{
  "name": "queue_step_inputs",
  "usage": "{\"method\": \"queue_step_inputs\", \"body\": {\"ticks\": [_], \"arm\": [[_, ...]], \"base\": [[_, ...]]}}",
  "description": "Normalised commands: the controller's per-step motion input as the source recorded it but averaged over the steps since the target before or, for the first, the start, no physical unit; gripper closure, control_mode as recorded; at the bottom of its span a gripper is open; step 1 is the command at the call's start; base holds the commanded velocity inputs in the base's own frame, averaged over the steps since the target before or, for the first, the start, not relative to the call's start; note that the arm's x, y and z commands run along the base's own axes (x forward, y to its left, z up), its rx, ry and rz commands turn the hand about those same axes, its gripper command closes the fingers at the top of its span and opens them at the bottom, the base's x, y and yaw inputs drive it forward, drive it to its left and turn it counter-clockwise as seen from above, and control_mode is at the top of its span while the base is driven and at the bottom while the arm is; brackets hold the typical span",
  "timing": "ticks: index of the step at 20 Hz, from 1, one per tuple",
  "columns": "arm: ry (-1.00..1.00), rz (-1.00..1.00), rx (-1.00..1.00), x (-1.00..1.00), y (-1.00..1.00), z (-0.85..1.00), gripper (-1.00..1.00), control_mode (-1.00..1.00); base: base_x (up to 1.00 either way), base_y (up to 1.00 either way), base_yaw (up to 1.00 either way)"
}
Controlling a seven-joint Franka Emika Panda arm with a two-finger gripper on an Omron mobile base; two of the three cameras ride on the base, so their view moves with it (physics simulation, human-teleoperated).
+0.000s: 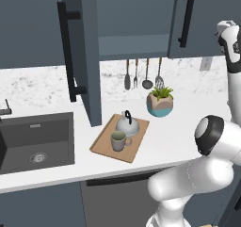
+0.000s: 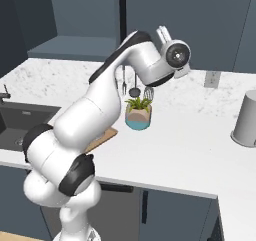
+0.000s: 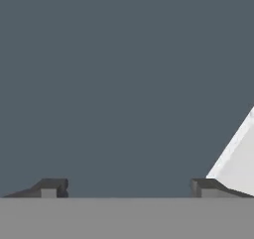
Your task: Pick the kettle from the counter and place it on the tray. Then pick the mug from the cabinet and place it on the tray. Then close the cabinet doors.
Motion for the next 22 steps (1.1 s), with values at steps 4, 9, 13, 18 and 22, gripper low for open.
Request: {"method": "queue_step_inputs", "body": {"ticks": [4, 9, 13, 18, 22], "arm": [[0.09, 0.00, -0.03, -0.48, 0.09, 0.00, -1.00, -1.00], [0.07, -0.01, -0.05, -0.54, 0.16, 0.03, -1.00, -1.00], [0.09, -0.02, -0.08, -0.54, 0.24, 0.00, -1.00, -1.00], [0.08, -0.01, -0.06, -0.49, 0.13, 0.00, -1.00, -1.00], [0.08, 0.00, -0.07, -0.34, 0.17, 0.00, -1.00, -1.00]], "base": [[0.00, 0.00, 0.00], [0.00, 0.00, 0.00], [0.00, 0.00, 0.00], [0.00, 0.00, 0.00], [0.00, 0.00, 0.00]]}}
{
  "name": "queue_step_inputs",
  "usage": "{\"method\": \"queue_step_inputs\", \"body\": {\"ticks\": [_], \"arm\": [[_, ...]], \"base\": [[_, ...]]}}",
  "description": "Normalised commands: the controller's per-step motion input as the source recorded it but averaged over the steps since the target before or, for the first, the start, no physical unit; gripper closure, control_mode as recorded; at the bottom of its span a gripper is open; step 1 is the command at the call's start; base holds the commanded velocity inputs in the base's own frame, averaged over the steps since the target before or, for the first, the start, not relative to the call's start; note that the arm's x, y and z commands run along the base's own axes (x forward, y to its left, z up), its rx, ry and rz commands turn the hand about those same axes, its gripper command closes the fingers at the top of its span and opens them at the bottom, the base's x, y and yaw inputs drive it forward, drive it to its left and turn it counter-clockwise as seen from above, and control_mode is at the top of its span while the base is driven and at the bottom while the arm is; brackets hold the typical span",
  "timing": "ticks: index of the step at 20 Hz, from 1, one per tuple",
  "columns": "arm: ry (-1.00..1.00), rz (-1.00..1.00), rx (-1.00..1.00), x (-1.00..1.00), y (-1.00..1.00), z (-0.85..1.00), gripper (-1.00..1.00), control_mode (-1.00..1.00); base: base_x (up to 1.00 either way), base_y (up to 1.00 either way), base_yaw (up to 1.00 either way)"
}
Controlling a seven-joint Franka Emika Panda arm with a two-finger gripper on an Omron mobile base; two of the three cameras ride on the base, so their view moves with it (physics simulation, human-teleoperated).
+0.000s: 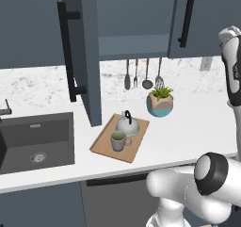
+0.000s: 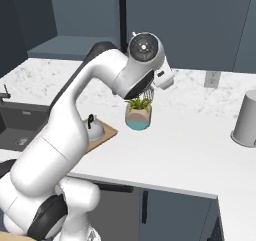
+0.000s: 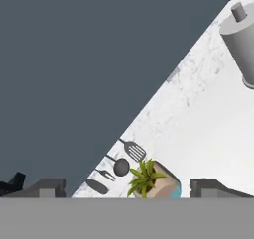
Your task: Pick the kettle from the counter and place it on the tray. Then pick the mug from the cabinet and place it on the tray. Then close the cabinet doors.
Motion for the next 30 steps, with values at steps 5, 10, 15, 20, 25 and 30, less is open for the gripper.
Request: {"method": "queue_step_inputs", "body": {"ticks": [5, 10, 15, 20, 25, 30], "arm": [[0.12, 0.00, -0.12, -0.31, 0.36, -0.04, -1.00, -1.00], [0.20, 0.00, -0.18, -0.18, 0.64, -0.13, -1.00, -1.00], [0.07, 0.01, -0.13, -0.31, 0.46, -0.34, -1.00, -1.00], [0.10, 0.07, -0.15, -0.37, 0.48, -0.28, -1.00, -1.00], [0.03, 0.16, -0.10, -0.52, 0.35, -0.15, -1.00, -1.00], [0.15, 0.22, -0.19, -0.51, 0.58, 0.00, -1.00, -1.00]], "base": [[0.00, 0.00, 0.00], [0.00, 0.00, 0.00], [0.00, 0.00, 0.00], [0.00, 0.00, 0.00], [0.00, 0.00, 0.00], [0.00, 0.00, 0.00]]}}
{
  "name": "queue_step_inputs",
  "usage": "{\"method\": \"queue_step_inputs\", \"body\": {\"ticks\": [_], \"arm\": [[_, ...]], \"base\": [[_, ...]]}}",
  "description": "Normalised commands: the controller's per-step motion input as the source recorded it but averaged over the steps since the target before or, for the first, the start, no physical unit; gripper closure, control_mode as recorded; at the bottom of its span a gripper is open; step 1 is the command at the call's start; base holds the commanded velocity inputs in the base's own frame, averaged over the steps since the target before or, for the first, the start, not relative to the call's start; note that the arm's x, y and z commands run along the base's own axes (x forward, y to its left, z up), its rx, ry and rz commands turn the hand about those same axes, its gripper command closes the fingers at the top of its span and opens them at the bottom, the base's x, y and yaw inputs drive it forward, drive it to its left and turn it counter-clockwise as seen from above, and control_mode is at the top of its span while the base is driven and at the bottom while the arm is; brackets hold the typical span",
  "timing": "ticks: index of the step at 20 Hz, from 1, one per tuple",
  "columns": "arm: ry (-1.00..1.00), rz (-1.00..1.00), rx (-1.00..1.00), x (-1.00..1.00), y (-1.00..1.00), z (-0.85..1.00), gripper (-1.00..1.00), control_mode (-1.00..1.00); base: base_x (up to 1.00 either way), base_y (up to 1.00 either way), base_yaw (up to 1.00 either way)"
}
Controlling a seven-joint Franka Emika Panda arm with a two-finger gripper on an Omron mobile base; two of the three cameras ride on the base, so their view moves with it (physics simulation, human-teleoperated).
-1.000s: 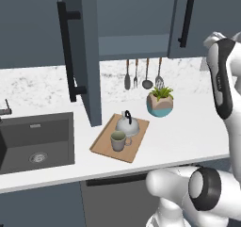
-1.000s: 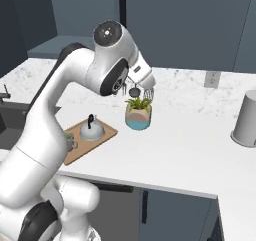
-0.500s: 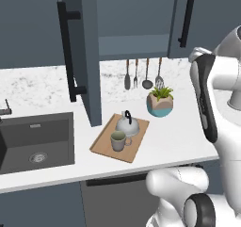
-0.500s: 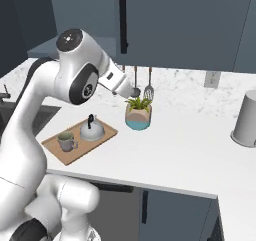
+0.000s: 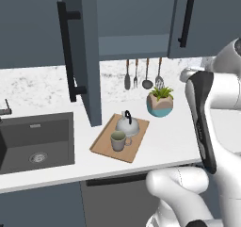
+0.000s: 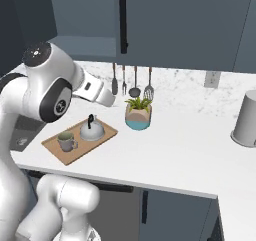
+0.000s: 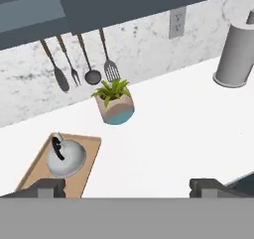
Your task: Pick the kettle from the counter and place it on the tray. Then pick the mug from the cabinet and place it on the tray. Then close the cabinet doors.
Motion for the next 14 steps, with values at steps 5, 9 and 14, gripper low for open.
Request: {"method": "queue_step_inputs", "body": {"ticks": [5, 9, 14], "arm": [[0.24, 0.18, -0.25, -0.40, 0.86, 0.00, -1.00, -1.00], [0.12, 0.17, -0.20, -0.59, 0.68, 0.00, -1.00, -1.00], [-0.03, 0.18, -0.14, -0.59, 0.63, -0.05, -1.00, -1.00]], "base": [[0.00, 0.00, 0.00], [0.00, 0.00, 0.00], [0.00, 0.00, 0.00]]}}
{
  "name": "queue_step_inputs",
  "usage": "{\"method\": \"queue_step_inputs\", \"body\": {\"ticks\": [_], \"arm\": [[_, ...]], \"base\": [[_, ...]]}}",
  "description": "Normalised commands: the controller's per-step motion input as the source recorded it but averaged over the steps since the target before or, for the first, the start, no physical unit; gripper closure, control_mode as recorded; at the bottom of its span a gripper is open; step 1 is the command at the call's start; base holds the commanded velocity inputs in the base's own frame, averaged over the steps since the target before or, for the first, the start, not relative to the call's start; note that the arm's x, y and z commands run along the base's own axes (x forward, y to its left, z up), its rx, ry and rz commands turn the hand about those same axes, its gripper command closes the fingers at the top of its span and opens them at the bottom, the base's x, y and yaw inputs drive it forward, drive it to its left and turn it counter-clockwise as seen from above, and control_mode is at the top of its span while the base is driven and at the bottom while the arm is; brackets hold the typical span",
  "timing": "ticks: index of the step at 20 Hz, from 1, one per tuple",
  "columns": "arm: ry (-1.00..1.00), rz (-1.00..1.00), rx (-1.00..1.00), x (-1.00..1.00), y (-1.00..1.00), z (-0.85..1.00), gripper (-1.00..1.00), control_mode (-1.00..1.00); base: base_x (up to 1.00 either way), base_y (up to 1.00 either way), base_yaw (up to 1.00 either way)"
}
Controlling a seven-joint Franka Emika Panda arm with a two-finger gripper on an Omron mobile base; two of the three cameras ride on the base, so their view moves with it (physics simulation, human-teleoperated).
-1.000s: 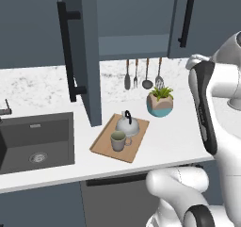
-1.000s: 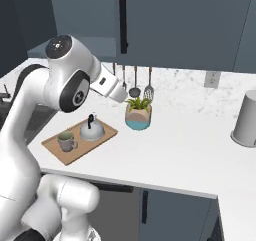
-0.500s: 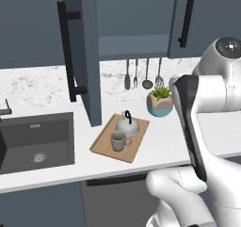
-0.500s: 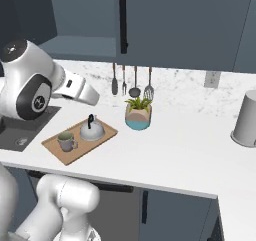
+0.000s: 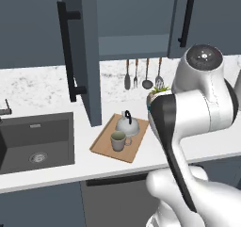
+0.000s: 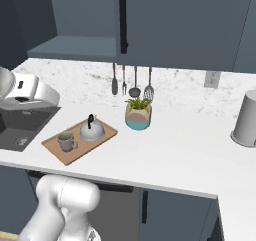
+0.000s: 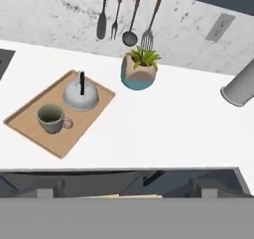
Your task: Pick the kettle from the counter and place it on the tray. Then pick the mug from the cabinet and place it on the tray. Then close the cabinet doors.
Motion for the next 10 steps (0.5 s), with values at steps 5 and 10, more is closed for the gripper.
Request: {"method": "queue_step_inputs", "body": {"ticks": [5, 10], "arm": [[-0.14, 0.15, -0.02, -0.46, 0.18, 0.00, -1.00, -1.00], [-0.09, 0.08, -0.05, -0.29, 0.42, 0.00, -1.00, -1.00]], "base": [[0.00, 0.00, 0.00], [0.00, 0.00, 0.00]]}}
